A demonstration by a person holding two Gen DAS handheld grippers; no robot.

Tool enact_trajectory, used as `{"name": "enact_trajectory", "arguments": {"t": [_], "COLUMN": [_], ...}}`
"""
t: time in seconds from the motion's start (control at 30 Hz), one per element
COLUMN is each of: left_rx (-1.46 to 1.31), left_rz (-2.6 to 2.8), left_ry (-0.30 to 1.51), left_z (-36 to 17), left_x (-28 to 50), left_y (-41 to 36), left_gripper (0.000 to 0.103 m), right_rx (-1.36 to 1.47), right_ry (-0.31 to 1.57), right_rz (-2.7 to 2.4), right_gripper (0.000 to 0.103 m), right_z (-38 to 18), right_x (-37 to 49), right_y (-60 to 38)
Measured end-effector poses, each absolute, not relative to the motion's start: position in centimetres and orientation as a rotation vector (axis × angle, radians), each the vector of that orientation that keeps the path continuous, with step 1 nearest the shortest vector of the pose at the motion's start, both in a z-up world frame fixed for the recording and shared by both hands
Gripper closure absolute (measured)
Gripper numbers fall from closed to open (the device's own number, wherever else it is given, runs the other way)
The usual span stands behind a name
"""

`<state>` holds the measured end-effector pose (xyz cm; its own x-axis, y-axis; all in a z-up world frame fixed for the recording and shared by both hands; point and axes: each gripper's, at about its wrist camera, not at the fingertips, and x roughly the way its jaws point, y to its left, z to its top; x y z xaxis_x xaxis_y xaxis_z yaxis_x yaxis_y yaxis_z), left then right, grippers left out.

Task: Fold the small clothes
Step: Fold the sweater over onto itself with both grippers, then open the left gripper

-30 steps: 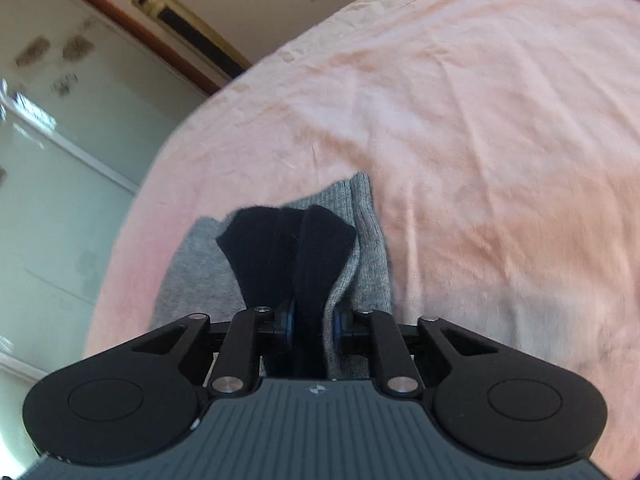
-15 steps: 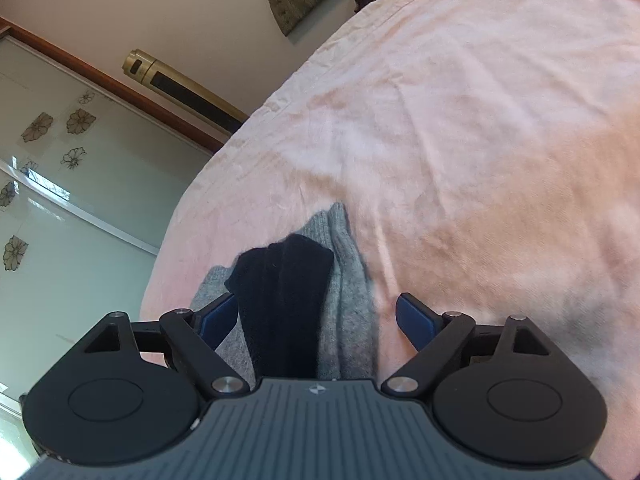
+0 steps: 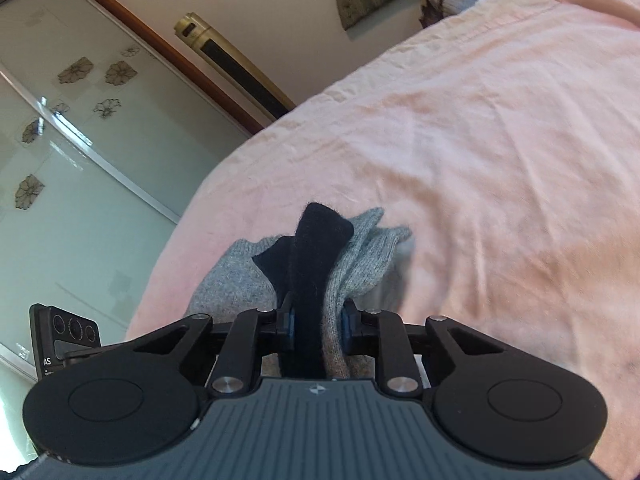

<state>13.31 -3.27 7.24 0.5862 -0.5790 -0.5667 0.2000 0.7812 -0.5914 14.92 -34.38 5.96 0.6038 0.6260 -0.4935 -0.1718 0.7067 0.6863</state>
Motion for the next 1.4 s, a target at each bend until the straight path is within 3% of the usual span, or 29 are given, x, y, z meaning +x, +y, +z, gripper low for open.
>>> {"name": "enact_trajectory", "arguments": {"t": [0.1, 0.17, 0.2, 0.23, 0.27, 0.3, 0.33, 0.5, 0.57, 0.6, 0.63, 0.67, 0.9, 0.93, 1.0, 1.03, 1.07, 1.1, 1.23, 1.3, 1.33, 1.37, 1.4], "left_rx": [-0.451, -0.372, -0.373, -0.407, -0.445, -0.477, -0.507, -0.589, -0.581, -0.572, -0.563, -0.544, -0.394, -0.319, -0.145, -0.055, -0.002, 0.053, 0.157, 0.153, 0.165, 0.184, 0.191], "left_rz": [-0.381, -0.310, -0.283, -0.270, -0.294, -0.328, -0.358, -0.436, -0.445, -0.446, -0.439, -0.429, -0.415, -0.409, -0.404, -0.409, -0.414, -0.415, -0.382, -0.335, -0.327, -0.318, -0.308], "left_ry": [0.821, 0.844, 0.881, 0.921, 0.913, 0.898, 0.906, 0.966, 0.949, 0.950, 0.959, 0.968, 0.951, 0.908, 0.819, 0.779, 0.748, 0.710, 0.686, 0.702, 0.704, 0.704, 0.719], "left_z": [8.5, 7.9, 7.3, 6.9, 6.5, 6.3, 5.9, 3.7, 3.4, 3.5, 3.6, 3.7, 4.9, 5.8, 7.3, 7.8, 7.8, 7.8, 6.6, 5.8, 5.4, 5.1, 5.0], "left_x": [15.6, 16.5, 16.5, 15.8, 14.7, 13.2, 11.8, 6.4, 5.4, 5.3, 5.4, 5.4, 4.2, 3.2, 0.9, -0.5, -1.4, -2.3, -2.7, -1.9, -1.8, -1.7, -1.4], "left_y": [-1.3, -0.7, -0.3, 0.5, 1.2, 1.9, 2.5, 2.4, 2.0, 2.0, 2.0, 2.2, 3.4, 3.0, 1.9, 1.1, 0.6, 0.1, -1.8, -1.9, -2.1, -2.4, -2.5], "left_gripper": [0.076, 0.073, 0.072, 0.068, 0.058, 0.049, 0.034, 0.033, 0.034, 0.038, 0.057, 0.086, 0.085, 0.083, 0.068, 0.043, 0.025, 0.025, 0.025, 0.028, 0.046, 0.080, 0.093], "right_rx": [0.683, 0.755, 0.762, 0.749, 0.734, 0.728, 0.720, 0.652, 0.629, 0.608, 0.579, 0.545, 0.482, 0.496, 0.573, 0.606, 0.628, 0.639, 0.585, 0.546, 0.534, 0.510, 0.475], "right_ry": [0.776, 0.810, 0.833, 0.869, 0.899, 0.902, 0.901, 0.949, 0.978, 0.992, 0.999, 0.984, 0.991, 0.996, 0.972, 0.948, 0.920, 0.900, 0.941, 0.965, 0.973, 0.977, 0.977], "right_rz": [0.525, 0.518, 0.481, 0.434, 0.401, 0.419, 0.455, 0.500, 0.505, 0.502, 0.505, 0.502, 0.555, 0.542, 0.542, 0.541, 0.541, 0.545, 0.562, 0.551, 0.554, 0.558, 0.551], "right_gripper": [0.078, 0.069, 0.053, 0.031, 0.026, 0.027, 0.027, 0.028, 0.046, 0.068, 0.079, 0.079, 0.085, 0.081, 0.076, 0.067, 0.061, 0.057, 0.057, 0.057, 0.071, 0.081, 0.090], "right_z": [6.4, 5.1, 4.5, 4.0, 3.6, 3.5, 3.5, 3.3, 2.9, 2.8, 2.8, 3.1, 3.6, 3.3, 3.6, 4.0, 4.6, 5.0, 5.4, 4.8, 4.5, 4.4, 4.5], "right_x": [17.5, 19.7, 20.4, 20.7, 20.4, 19.6, 18.7, 13.4, 12.2, 11.8, 11.4, 10.9, 9.3, 9.2, 8.8, 8.4, 8.1, 7.9, 8.3, 8.5, 8.5, 8.5, 8.5], "right_y": [-32.8, -31.8, -31.4, -31.0, -30.7, -30.6, -30.7, -31.4, -31.1, -30.8, -30.4, -30.0, -29.0, -29.4, -30.6, -31.1, -31.6, -31.9, -31.1, -30.2, -29.7, -29.1, -28.5]}}
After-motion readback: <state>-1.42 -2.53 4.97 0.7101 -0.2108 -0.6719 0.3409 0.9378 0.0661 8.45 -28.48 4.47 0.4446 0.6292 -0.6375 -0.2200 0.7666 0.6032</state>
